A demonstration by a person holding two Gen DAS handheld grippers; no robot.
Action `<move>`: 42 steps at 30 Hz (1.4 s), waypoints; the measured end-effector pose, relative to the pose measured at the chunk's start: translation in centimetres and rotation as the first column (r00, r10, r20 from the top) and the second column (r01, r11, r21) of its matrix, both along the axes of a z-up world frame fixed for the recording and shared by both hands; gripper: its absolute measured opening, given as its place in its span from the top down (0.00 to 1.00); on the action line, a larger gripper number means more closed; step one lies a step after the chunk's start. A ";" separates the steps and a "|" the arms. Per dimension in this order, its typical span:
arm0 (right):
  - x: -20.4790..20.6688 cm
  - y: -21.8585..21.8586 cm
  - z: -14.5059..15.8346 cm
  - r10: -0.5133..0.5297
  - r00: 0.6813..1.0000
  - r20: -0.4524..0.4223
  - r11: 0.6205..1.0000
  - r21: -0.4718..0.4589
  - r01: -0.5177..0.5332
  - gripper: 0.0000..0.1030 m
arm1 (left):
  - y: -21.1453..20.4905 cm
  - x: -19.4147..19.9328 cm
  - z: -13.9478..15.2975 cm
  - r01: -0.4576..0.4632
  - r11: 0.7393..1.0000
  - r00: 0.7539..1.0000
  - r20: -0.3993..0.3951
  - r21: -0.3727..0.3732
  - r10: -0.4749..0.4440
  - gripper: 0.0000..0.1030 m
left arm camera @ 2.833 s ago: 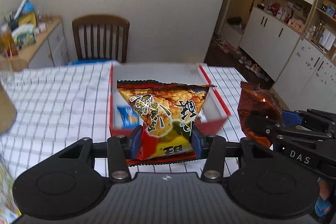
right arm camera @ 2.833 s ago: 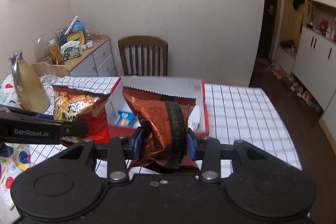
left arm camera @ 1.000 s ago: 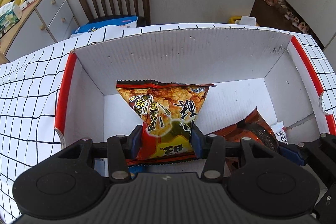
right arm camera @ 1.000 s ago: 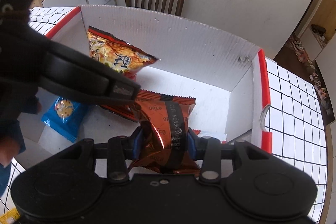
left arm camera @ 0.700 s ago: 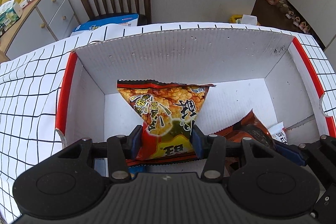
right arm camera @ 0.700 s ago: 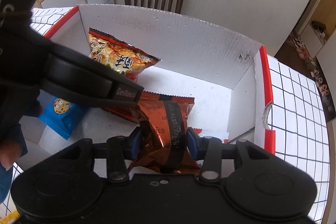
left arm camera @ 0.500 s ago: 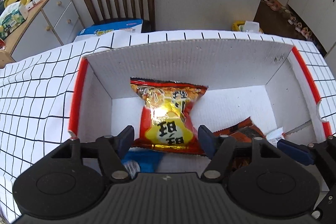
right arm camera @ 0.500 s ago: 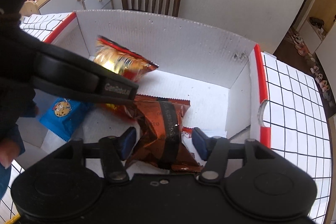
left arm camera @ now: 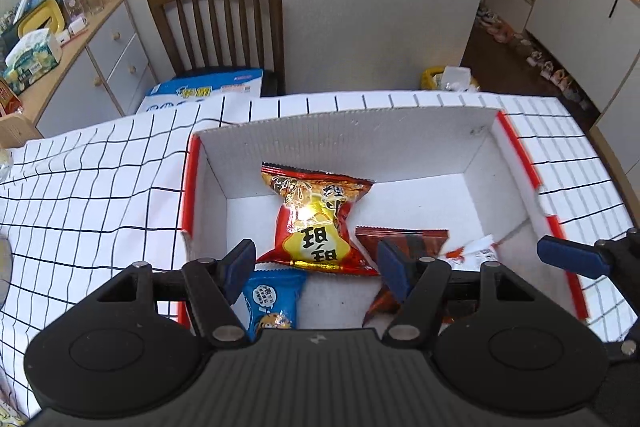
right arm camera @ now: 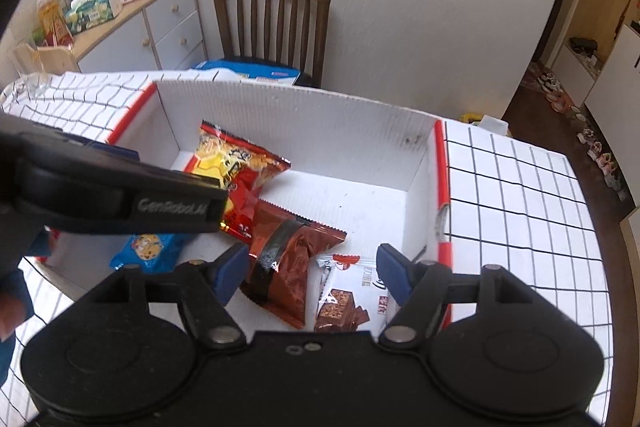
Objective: Organize snacks
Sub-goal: 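Withdraw both tools from the box toward the remaining snacks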
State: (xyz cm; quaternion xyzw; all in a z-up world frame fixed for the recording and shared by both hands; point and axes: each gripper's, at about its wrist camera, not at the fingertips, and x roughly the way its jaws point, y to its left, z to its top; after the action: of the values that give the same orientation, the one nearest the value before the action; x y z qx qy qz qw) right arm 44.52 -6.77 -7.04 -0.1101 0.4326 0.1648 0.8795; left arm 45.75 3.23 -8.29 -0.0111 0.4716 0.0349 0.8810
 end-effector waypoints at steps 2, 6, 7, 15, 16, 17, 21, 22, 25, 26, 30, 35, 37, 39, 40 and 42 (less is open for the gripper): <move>-0.8 0.0 0.8 -0.006 1.000 0.014 1.000 0.005 0.006 0.31 | 0.0 -0.9 0.9 0.011 1.000 1.000 0.016 -0.006 -0.011 0.35; -2.3 0.0 2.1 -0.014 0.999 0.039 1.000 0.013 0.013 0.29 | 0.0 -3.0 2.7 0.031 1.000 0.998 0.049 -0.007 -0.031 0.35; -2.7 -0.1 2.5 -0.014 0.999 0.046 1.000 0.016 0.014 0.28 | 0.0 -3.5 3.0 0.036 0.999 0.998 0.057 -0.007 -0.036 0.35; -5.7 -0.2 4.6 -0.033 0.995 0.093 0.999 0.030 0.031 0.28 | -0.5 -7.9 6.0 0.094 0.996 0.987 0.127 0.007 -0.094 0.35; -6.1 -0.2 4.9 -0.034 0.995 0.099 0.999 0.031 0.031 0.28 | -0.4 -8.4 6.4 0.097 0.995 0.986 0.136 0.006 -0.096 0.35; -6.5 -0.1 5.1 -0.035 0.994 0.106 0.999 0.033 0.031 0.28 | -0.4 -8.9 6.8 0.100 0.995 0.985 0.144 0.003 -0.099 0.35; -8.2 -0.1 6.3 -0.034 0.991 0.127 0.998 0.049 0.028 0.26 | 0.0 -10.9 7.9 0.108 0.994 0.980 0.169 0.004 -0.107 0.35; -8.6 -0.2 6.5 -0.032 0.991 0.131 0.998 0.052 0.026 0.25 | 0.2 -11.4 8.1 0.109 0.994 0.979 0.174 0.002 -0.108 0.35; -10.2 -0.4 7.2 -0.024 0.989 0.142 0.998 0.067 0.015 0.23 | 0.6 -12.8 8.5 0.117 0.993 0.976 0.184 -0.009 -0.113 0.35; -10.8 -0.5 7.4 -0.023 0.989 0.146 0.997 0.071 0.012 0.23 | 0.8 -13.3 8.5 0.116 0.993 0.976 0.186 -0.008 -0.112 0.35; -12.7 -1.0 7.9 -0.022 0.987 0.159 0.995 0.098 0.007 0.18 | 1.1 -15.2 8.7 0.125 0.992 0.971 0.204 0.016 -0.126 0.35; -15.1 -1.6 8.3 -0.028 0.985 0.172 0.992 0.129 0.005 0.13 | 1.8 -17.6 8.8 0.135 0.991 0.968 0.213 -0.004 -0.131 0.35; -15.9 -1.9 8.3 -0.030 0.985 0.173 0.990 0.144 0.005 0.10 | 2.1 -18.6 8.7 0.140 0.990 0.966 0.219 -0.009 -0.135 0.32; -16.8 -2.2 8.3 -0.039 0.983 0.179 0.988 0.156 0.011 0.06 | 2.4 -19.6 8.6 0.141 0.990 0.964 0.229 -0.011 -0.135 0.27; -17.2 -2.3 8.3 -0.042 0.982 0.185 0.987 0.160 0.012 0.05 | 2.4 -20.3 8.6 0.144 0.989 0.962 0.235 -0.013 -0.137 0.27; -18.0 -2.7 8.3 -0.048 0.980 0.192 0.986 0.169 0.015 0.04 | 2.5 -21.1 8.4 0.151 0.988 0.962 0.232 -0.019 -0.143 0.27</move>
State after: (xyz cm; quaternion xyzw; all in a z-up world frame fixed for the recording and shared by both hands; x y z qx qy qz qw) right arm 26.54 -9.48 1.28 -0.0451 0.3305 0.1748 0.9264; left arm 24.65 5.74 0.15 0.0041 0.3667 -0.0405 0.9294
